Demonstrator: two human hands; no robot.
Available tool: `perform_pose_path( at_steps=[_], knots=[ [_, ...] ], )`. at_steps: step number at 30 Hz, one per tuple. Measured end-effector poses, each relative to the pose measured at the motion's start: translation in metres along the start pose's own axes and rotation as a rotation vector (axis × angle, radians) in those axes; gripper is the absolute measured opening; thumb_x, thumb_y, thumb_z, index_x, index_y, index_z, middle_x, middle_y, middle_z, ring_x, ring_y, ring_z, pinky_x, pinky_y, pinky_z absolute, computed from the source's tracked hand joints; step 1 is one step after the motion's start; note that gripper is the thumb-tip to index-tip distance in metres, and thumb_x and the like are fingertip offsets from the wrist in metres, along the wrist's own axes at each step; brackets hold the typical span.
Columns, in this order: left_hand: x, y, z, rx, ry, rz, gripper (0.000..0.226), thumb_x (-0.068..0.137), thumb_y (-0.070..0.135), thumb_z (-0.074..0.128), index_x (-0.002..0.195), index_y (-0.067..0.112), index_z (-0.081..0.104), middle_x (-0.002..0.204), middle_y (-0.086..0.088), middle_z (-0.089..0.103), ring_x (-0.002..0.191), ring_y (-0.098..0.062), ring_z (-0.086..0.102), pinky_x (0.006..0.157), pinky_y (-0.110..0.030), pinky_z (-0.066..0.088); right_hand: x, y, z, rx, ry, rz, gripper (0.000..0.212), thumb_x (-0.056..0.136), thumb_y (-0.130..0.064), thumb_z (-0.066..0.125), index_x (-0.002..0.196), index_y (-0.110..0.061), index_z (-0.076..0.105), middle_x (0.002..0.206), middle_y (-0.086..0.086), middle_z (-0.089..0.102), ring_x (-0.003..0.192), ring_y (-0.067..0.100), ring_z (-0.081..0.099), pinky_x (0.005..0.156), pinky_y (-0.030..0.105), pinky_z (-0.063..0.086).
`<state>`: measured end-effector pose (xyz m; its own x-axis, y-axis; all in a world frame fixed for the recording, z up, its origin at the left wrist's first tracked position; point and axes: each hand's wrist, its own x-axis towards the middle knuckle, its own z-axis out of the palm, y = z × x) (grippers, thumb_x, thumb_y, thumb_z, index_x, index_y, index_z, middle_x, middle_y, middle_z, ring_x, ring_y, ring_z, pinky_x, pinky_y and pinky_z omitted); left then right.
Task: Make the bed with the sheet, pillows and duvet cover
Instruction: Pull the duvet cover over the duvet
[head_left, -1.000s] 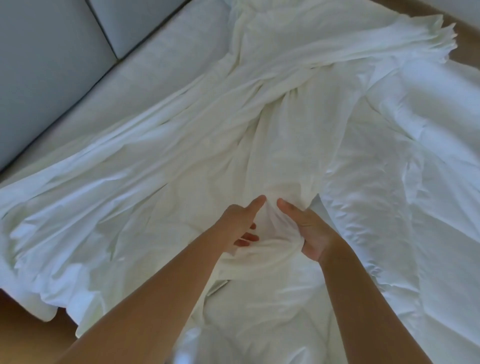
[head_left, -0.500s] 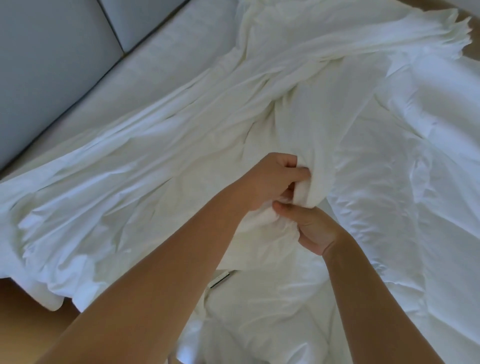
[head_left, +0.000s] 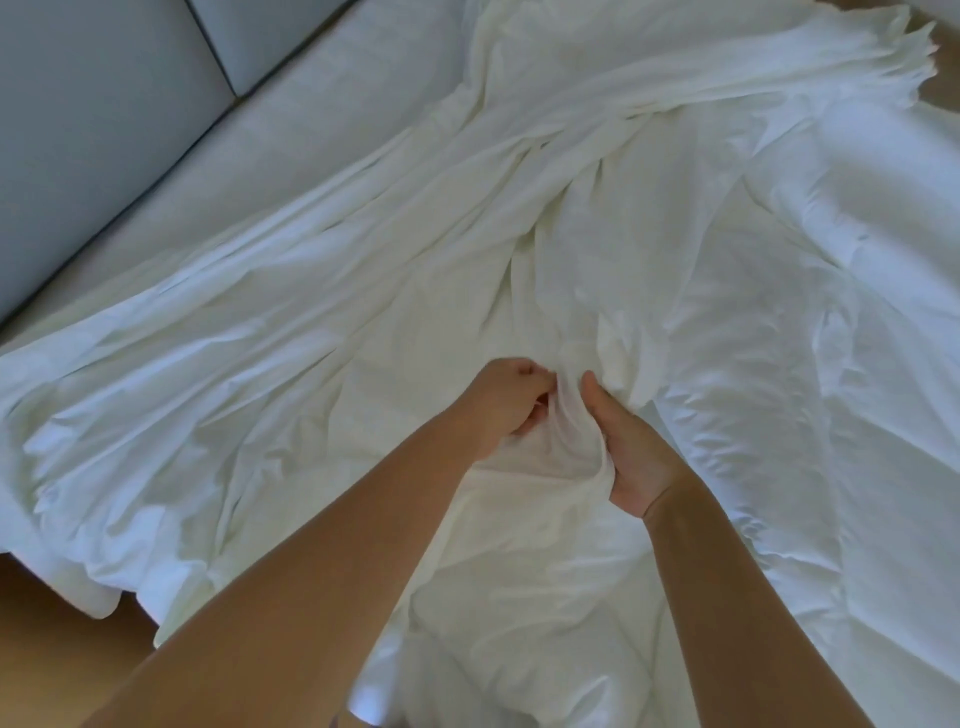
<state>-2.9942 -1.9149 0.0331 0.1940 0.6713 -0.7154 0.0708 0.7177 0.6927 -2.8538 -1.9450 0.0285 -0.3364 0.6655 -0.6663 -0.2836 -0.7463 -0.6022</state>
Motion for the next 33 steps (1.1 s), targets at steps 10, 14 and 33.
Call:
perform_pose_path(
  at_steps=[10,14,33],
  knots=[
    [-0.015,0.059,0.037,0.265,-0.117,0.337,0.023,0.092,0.021,0.055,0.069,0.019,0.054,0.066,0.004,0.064,0.065,-0.007,0.064,0.072,-0.022,0.051,0.005,0.006,0.018,-0.147,-0.045,-0.060,0.033,0.069,-0.018,0.071,0.102,-0.016,0.068,0.094,0.004,0.072,0.092,0.023,0.068,0.074,0.033,0.055],
    [-0.007,0.021,0.012,0.476,0.223,0.359,0.021,0.091,0.036,0.052,0.080,0.018,0.054,0.080,0.002,0.060,0.077,-0.018,0.058,0.064,-0.027,0.045,0.008,0.014,0.011,0.083,-0.093,-0.056,0.031,0.072,-0.032,0.073,0.098,-0.015,0.074,0.096,0.007,0.071,0.093,0.023,0.068,0.076,0.034,0.055],
    [-0.014,0.019,0.019,0.438,0.190,0.444,0.042,0.087,0.014,0.056,0.048,0.018,0.043,0.049,0.004,0.042,0.051,-0.012,0.040,0.052,-0.023,0.031,-0.003,0.000,-0.001,-0.285,-0.109,0.070,0.035,0.066,-0.013,0.078,0.101,-0.015,0.072,0.103,0.008,0.072,0.098,0.022,0.068,0.073,0.027,0.055]
  ],
)
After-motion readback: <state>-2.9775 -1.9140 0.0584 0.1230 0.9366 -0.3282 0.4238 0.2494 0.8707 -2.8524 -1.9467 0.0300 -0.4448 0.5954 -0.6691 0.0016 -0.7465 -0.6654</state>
